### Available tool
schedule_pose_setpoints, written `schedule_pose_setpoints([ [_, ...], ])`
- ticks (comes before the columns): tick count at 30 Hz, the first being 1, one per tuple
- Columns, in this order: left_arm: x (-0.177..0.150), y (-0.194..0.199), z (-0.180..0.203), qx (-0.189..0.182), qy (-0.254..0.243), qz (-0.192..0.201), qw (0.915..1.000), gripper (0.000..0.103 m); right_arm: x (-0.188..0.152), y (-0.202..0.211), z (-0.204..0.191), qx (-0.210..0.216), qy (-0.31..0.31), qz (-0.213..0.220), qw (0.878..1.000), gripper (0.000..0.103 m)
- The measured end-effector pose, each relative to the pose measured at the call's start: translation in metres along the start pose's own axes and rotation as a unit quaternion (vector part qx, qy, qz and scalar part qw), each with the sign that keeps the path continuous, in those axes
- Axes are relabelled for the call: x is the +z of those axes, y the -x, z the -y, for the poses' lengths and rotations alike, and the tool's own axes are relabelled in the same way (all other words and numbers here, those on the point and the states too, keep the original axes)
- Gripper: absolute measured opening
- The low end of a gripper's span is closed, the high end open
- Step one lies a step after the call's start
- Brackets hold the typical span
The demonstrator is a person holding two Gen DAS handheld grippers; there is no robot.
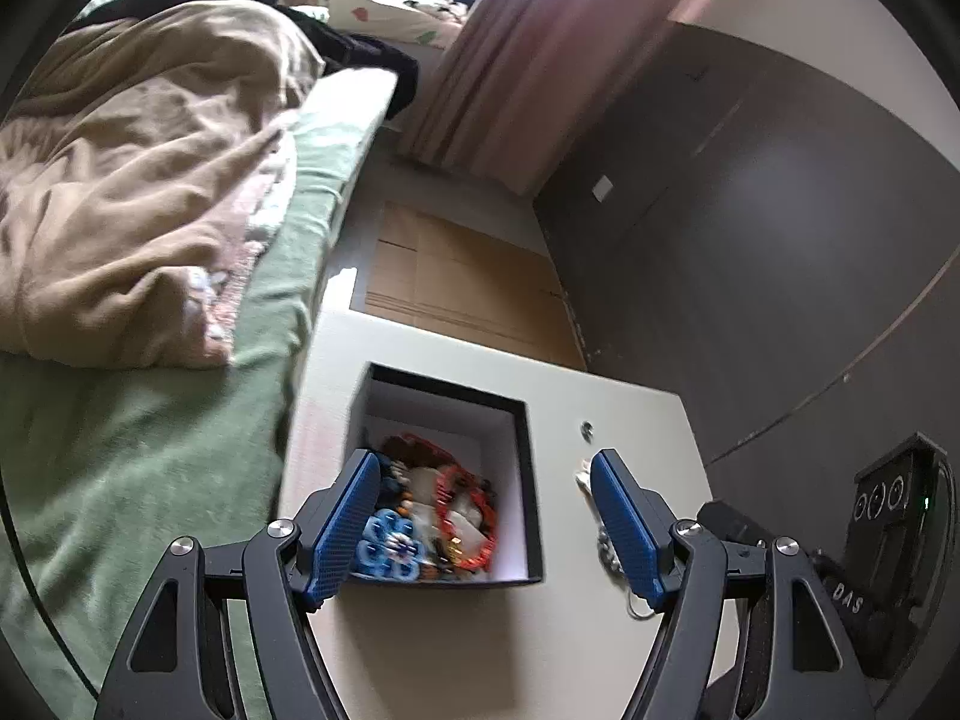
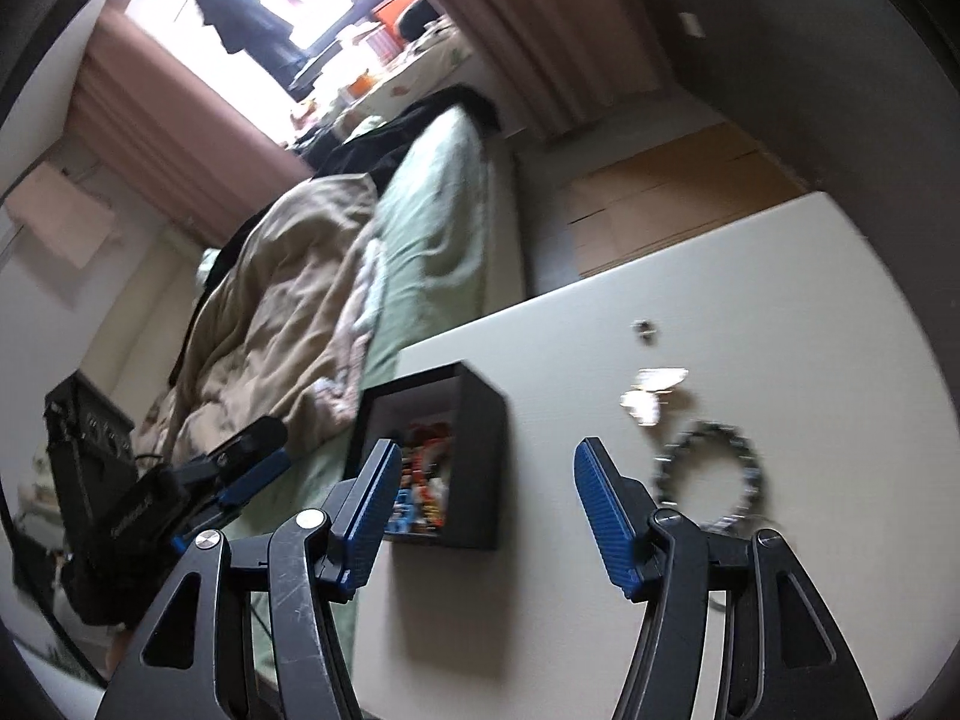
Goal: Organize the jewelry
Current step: 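Move the left gripper to the silver hoop earring and close on it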
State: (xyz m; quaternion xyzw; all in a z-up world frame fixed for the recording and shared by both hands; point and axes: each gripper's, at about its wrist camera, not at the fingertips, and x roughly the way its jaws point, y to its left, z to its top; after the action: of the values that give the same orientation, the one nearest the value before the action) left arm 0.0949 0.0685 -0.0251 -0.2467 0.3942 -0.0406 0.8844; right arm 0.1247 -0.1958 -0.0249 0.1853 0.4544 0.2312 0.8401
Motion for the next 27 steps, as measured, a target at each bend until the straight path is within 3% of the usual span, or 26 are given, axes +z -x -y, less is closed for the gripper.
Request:
schedule_pose_setpoints([
  [9,-0.029,-0.02,0.049,-0.01,-0.062,-0.021,0.9978,0.073,0.004,0.03,0.038,-0.074,-0.012,0.011,0.997,0.061],
  [11,-0.036,-0.025,0.057,-0.013,-0.07,-0.025,0.9971,0.069,0.003,0.033,0.045,-0.094,-0.012,0.003,0.995,0.061],
  [19,-0.066,-0.053,0.088,-0.026,-0.096,-0.063,0.993,0.049,-0.004,0.039,0.075,-0.123,-0.029,-0.029,0.991,0.061],
  [27,-0.089,-0.087,0.114,-0.014,-0.138,-0.094,0.9859,0.046,-0.001,0.047,0.106,-0.142,-0.07,-0.041,0.987,0.061],
])
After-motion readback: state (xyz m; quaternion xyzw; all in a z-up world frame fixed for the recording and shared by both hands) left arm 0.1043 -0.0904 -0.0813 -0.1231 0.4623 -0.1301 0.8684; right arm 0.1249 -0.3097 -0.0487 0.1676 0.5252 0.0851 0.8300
